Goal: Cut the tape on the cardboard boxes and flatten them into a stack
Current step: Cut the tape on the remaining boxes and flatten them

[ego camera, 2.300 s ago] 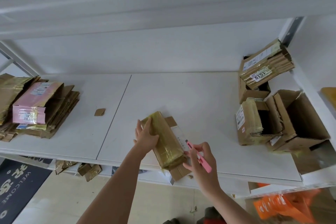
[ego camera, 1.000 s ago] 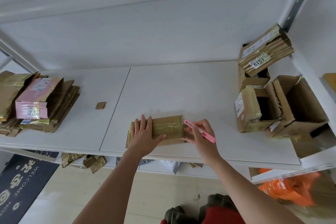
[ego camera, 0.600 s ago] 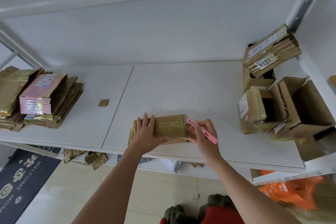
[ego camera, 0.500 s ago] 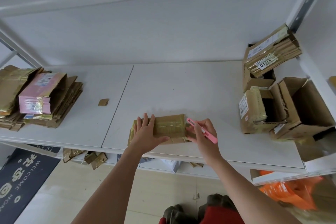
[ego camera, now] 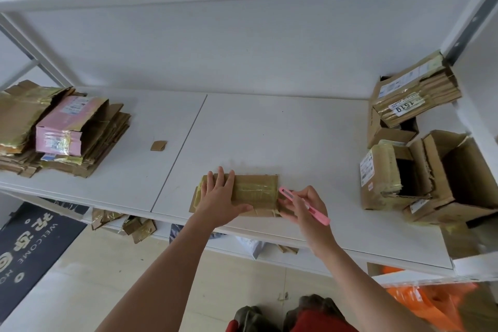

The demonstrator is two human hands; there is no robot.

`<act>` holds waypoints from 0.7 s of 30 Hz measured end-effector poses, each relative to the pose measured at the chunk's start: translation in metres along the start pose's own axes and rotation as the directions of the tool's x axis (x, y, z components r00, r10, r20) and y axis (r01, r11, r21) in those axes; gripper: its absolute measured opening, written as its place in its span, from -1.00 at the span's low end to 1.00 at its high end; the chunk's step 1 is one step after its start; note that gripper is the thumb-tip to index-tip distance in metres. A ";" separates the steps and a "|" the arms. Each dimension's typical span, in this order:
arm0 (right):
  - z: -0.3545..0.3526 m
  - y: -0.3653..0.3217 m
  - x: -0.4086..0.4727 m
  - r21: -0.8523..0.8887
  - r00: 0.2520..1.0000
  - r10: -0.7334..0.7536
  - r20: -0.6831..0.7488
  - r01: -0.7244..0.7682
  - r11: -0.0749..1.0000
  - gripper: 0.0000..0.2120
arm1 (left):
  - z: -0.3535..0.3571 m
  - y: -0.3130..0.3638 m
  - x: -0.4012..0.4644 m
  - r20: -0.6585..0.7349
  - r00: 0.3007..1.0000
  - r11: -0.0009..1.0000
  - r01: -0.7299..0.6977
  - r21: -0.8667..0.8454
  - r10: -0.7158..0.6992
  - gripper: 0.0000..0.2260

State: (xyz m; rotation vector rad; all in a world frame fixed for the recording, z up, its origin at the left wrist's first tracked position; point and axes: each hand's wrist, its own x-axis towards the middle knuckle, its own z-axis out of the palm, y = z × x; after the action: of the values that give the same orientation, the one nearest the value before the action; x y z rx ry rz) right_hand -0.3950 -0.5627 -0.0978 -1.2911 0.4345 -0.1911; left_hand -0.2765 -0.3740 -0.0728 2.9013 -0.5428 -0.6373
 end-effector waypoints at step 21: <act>-0.015 0.013 -0.025 -0.260 0.974 -0.139 0.179 0.183 0.948 -0.83 | -0.003 0.001 -0.002 0.011 1.000 1.000 -0.001 0.017 0.001 -0.07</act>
State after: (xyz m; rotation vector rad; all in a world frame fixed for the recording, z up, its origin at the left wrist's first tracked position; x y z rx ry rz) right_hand -0.4249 -0.5625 -0.1084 -1.6053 0.2226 -0.1679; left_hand -0.2769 -0.3744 -0.0689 2.9145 -0.5535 -0.6525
